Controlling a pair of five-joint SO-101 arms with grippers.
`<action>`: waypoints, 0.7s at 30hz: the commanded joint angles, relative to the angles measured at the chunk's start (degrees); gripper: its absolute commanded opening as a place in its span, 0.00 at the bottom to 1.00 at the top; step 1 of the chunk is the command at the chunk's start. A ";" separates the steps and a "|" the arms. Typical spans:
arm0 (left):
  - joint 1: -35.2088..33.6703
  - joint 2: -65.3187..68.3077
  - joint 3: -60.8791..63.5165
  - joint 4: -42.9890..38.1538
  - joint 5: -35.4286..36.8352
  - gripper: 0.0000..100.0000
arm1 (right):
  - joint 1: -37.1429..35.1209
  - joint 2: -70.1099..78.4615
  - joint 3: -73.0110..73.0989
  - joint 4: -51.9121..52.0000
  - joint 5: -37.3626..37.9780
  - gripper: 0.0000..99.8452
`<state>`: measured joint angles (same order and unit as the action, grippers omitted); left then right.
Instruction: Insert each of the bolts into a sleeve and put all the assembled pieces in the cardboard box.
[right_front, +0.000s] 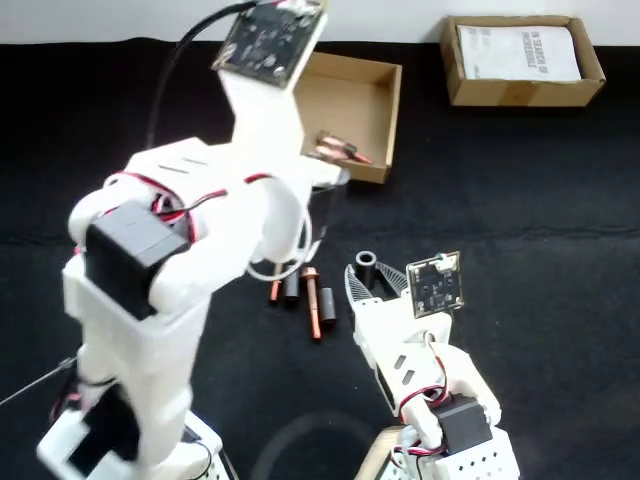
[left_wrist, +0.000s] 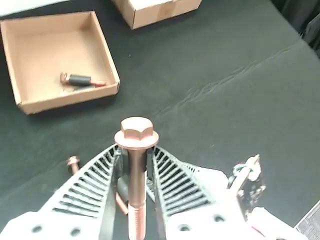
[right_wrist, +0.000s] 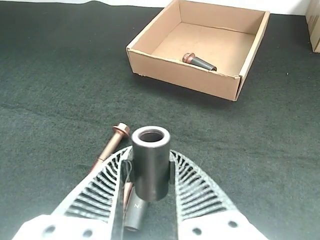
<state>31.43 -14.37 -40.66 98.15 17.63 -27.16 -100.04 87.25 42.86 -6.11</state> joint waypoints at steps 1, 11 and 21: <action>0.04 -5.14 11.65 -6.24 0.18 0.01 | -0.57 -0.40 -0.31 -1.19 -0.18 0.01; 0.04 -11.30 49.89 -44.48 0.18 0.01 | -0.57 -0.40 -0.31 -1.19 -0.26 0.01; 2.07 -14.20 65.36 -59.34 1.41 0.01 | -0.57 -0.40 -0.48 -1.19 -0.26 0.01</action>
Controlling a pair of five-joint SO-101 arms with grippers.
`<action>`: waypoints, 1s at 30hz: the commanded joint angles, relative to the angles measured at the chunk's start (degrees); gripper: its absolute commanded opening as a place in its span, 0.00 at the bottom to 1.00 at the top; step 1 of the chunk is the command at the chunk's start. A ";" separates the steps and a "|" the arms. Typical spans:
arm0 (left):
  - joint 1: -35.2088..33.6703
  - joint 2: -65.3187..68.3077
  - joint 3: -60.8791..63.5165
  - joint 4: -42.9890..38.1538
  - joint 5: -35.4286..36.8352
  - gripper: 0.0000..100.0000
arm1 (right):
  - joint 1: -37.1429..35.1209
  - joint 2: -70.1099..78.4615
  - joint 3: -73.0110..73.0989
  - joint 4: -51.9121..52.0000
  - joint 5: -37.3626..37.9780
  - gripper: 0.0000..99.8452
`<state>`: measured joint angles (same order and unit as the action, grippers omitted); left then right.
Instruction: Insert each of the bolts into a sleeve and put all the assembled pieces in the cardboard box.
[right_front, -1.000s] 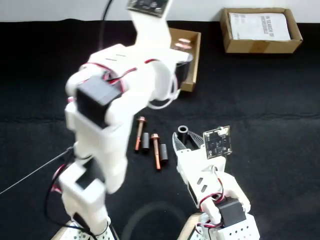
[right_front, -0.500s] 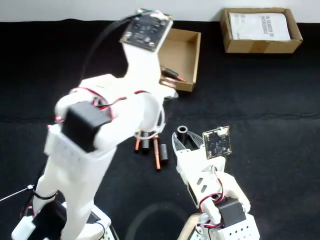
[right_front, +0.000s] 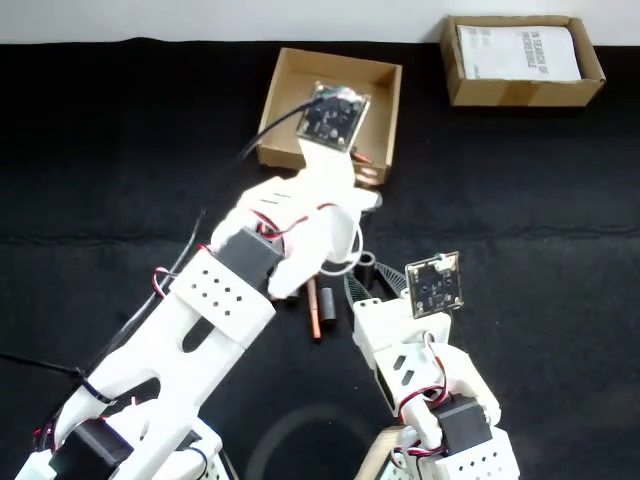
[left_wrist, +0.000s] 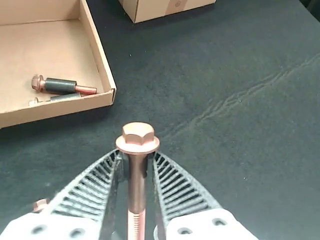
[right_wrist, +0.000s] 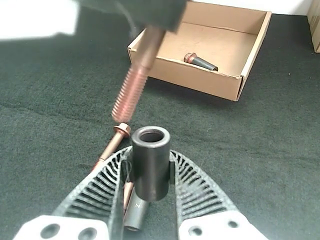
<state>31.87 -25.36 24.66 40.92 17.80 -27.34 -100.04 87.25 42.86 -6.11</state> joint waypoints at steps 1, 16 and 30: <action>1.71 -3.30 0.04 -2.11 2.99 0.01 | -0.40 -0.40 -0.48 -1.19 -0.26 0.01; 2.15 -3.56 -1.45 -2.37 8.18 0.01 | -0.40 -0.31 -0.40 -1.27 -0.35 0.01; 3.56 -3.47 -0.48 -2.37 11.60 0.01 | -0.40 -0.31 -0.40 -1.27 -0.35 0.01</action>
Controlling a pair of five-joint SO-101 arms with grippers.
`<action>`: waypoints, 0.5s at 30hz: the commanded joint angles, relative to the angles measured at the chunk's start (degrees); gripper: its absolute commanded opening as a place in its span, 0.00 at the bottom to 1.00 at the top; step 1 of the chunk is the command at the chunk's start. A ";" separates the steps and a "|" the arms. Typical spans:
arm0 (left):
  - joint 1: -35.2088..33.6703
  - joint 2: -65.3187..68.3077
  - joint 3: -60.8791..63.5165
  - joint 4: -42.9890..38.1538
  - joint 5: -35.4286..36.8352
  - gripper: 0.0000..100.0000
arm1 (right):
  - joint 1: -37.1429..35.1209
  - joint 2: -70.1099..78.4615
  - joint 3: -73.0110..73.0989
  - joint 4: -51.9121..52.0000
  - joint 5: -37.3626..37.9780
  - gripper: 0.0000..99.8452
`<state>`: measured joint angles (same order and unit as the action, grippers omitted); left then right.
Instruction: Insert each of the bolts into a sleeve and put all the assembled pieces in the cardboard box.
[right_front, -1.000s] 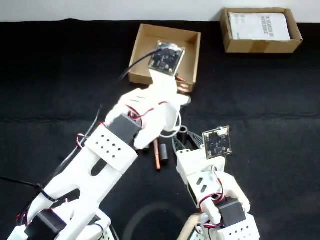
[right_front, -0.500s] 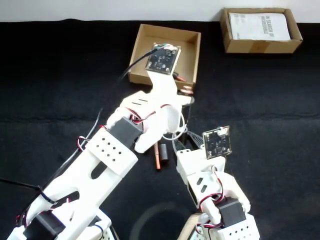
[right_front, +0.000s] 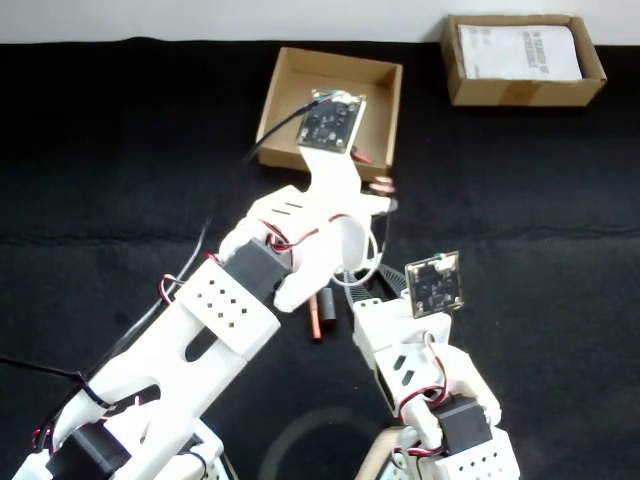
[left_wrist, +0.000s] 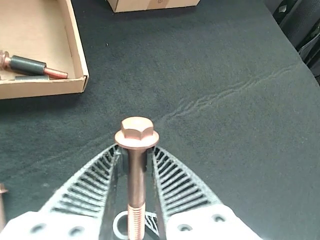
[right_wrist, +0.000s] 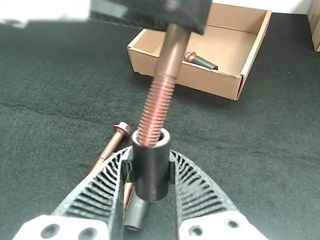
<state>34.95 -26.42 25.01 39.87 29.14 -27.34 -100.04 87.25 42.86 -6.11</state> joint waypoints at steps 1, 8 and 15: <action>0.48 -2.42 -0.04 -1.41 0.09 0.01 | -0.40 -0.31 -0.40 -1.27 -0.35 0.01; 0.04 -2.51 4.26 -4.31 0.09 0.01 | -0.40 -0.13 -0.40 -1.27 -0.35 0.01; -0.57 -2.51 6.90 -10.20 0.09 0.01 | -0.40 -0.04 -0.40 -1.27 -0.35 0.01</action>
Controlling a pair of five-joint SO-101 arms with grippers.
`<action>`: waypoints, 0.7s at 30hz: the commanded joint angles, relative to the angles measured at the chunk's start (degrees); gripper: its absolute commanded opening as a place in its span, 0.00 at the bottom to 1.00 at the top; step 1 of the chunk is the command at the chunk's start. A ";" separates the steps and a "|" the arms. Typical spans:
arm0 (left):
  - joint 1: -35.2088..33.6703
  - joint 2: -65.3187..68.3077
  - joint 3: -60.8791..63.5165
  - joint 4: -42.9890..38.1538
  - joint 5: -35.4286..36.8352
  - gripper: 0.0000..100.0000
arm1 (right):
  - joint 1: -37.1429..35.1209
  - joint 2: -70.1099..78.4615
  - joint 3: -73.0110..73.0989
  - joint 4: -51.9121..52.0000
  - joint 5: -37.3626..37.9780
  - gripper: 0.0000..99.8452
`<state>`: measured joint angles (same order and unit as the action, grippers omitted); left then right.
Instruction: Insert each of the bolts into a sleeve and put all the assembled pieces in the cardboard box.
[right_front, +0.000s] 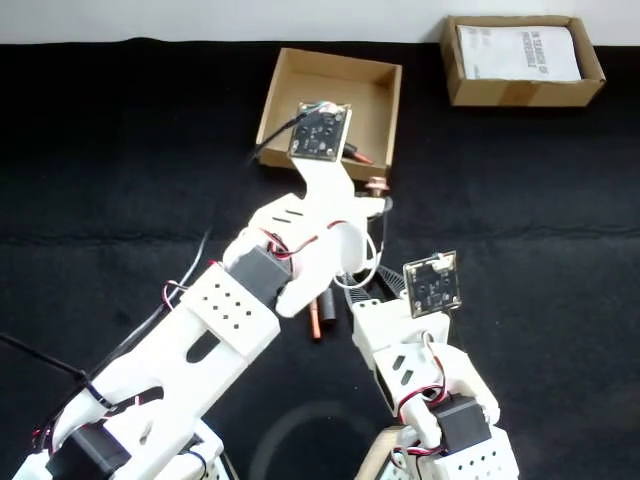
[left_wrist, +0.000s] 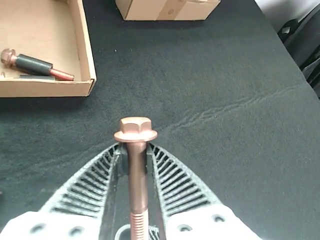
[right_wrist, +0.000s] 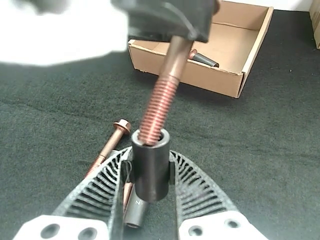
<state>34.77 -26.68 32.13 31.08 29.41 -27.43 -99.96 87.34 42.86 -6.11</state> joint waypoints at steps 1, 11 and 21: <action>-0.40 -2.24 -0.13 -1.41 -0.18 0.01 | -0.31 -0.13 -0.48 -1.27 -0.35 0.01; -2.33 -5.32 -0.22 -1.41 -0.26 0.01 | -0.31 0.04 -0.40 -1.27 -0.35 0.01; -2.07 -5.93 3.91 -2.90 2.46 0.01 | -0.31 0.13 -0.40 -1.27 -0.35 0.01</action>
<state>33.01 -30.46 35.82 30.20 29.85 -27.43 -99.96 87.34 42.86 -6.11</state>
